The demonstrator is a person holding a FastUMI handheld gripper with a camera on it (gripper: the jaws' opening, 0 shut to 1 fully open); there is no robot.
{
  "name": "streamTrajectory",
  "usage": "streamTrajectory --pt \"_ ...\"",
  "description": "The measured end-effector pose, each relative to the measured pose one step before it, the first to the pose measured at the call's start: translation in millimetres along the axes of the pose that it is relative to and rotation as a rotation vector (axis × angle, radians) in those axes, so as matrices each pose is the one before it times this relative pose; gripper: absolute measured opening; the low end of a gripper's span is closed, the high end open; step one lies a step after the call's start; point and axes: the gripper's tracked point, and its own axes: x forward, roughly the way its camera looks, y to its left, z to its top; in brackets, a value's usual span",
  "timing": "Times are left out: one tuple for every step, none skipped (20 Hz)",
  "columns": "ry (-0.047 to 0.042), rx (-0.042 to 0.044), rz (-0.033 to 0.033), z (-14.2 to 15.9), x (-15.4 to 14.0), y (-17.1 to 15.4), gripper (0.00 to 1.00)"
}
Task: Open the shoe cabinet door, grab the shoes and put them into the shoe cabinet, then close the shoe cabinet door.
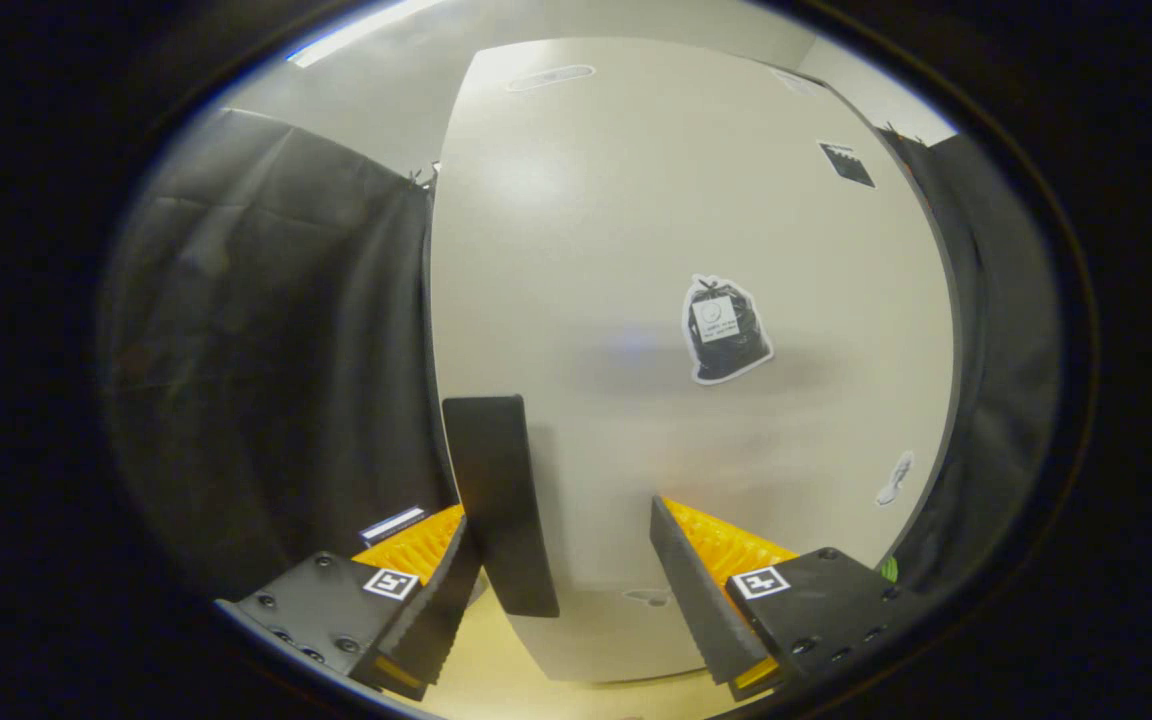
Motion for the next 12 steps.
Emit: streamTrajectory --pt "-0.00167 -0.00071 -0.00451 0.48 0.44 -0.05 0.98" --pt "0.00048 -0.00026 -0.00358 -0.86 0.76 0.07 0.98" --pt "-0.00053 0.00114 -0.00438 -0.12 0.61 0.13 0.98" --pt "0.00000 0.00084 -0.00554 -0.20 1.70 -0.08 0.98" --pt "0.00000 -0.00071 -0.00555 -0.08 1.25 -0.25 0.98" --pt "-0.00004 -0.00115 -0.00399 -0.93 1.53 0.02 0.98" --pt "0.00093 -0.00104 -0.00333 -0.84 1.25 0.07 0.98" --pt "0.00008 -0.00015 -0.00295 0.02 0.69 -0.30 0.98" --pt "-0.00045 0.00049 -0.00276 -0.22 0.24 0.06 0.98" --pt "-0.00095 -0.00026 -0.00360 0.04 1.29 0.17 0.98" --pt "-0.00047 0.00012 -0.00320 -0.05 0.91 0.10 0.98" --pt "-0.00061 0.00095 -0.00429 -0.56 1.69 0.07 0.98"
